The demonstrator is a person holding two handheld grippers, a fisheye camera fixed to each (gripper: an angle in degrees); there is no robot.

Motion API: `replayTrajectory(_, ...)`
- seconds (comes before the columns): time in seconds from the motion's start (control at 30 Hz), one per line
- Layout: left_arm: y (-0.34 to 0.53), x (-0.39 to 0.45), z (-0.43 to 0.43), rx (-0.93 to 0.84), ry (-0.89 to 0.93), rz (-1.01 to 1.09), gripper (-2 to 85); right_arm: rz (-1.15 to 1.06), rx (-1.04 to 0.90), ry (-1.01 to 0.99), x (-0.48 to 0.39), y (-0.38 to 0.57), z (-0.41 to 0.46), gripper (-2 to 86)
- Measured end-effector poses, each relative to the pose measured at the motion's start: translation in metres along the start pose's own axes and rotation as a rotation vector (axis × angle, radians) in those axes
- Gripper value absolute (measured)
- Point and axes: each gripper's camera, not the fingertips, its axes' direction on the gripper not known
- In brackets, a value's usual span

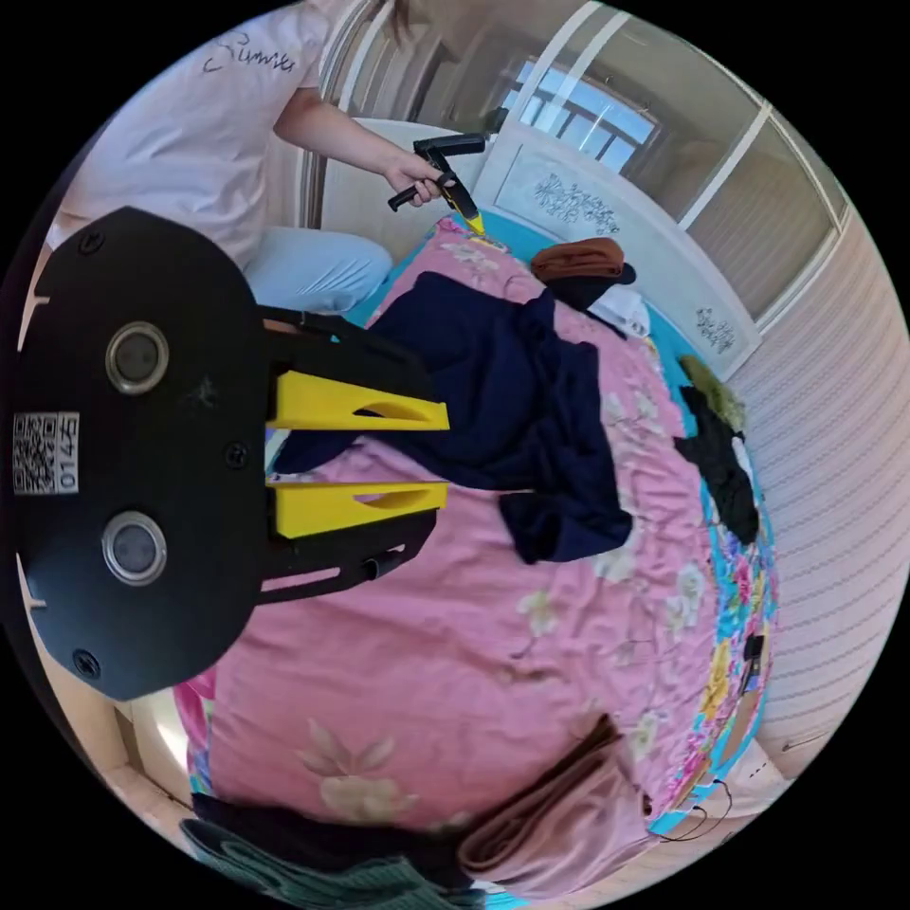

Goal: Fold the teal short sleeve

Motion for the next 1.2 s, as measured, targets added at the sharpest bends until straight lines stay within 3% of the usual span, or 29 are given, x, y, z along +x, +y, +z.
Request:
replayTrajectory(0.13, 0.046, -0.028, 0.045, -0.083, 0.020, -0.101, 10.1, 0.094, -0.160, -0.016, 0.008, 0.047, 0.042, 10.8)
replayTrajectory(0.27, 0.035, -0.032, 0.076, -0.145, 0.059, -0.138, 6.3, 0.171, -0.149, -0.013, 0.012, 0.048, 0.046, 5.2)
replayTrajectory(0.37, 0.026, -0.034, 0.077, -0.128, 0.153, -0.144, 3.5, 0.104, -0.178, -0.172, 0.012, 0.039, 0.033, 2.4)
replayTrajectory(0.57, 0.002, -0.030, 0.029, -0.026, 0.247, -0.068, 3.2, 0.104, 0.047, -0.234, 0.025, 0.033, -0.034, 1.0)
replayTrajectory(0.67, -0.026, -0.032, 0.027, 0.061, 0.218, -0.085, 4.0, 0.173, 0.163, -0.189, 0.037, 0.019, -0.048, 0.4)
replayTrajectory(0.8, -0.045, -0.044, 0.065, -0.001, 0.105, -0.156, 5.2, 0.218, 0.013, -0.026, 0.047, -0.002, -0.015, 0.3)
replayTrajectory(0.9, -0.031, -0.048, 0.086, -0.057, 0.161, -0.187, 6.4, 0.218, -0.096, 0.057, 0.044, -0.003, 0.004, 0.9)
replayTrajectory(1.2, -0.011, -0.036, 0.115, -0.055, 0.087, -0.155, 9.6, 0.177, 0.084, -0.059, 0.040, -0.012, -0.013, 13.1)
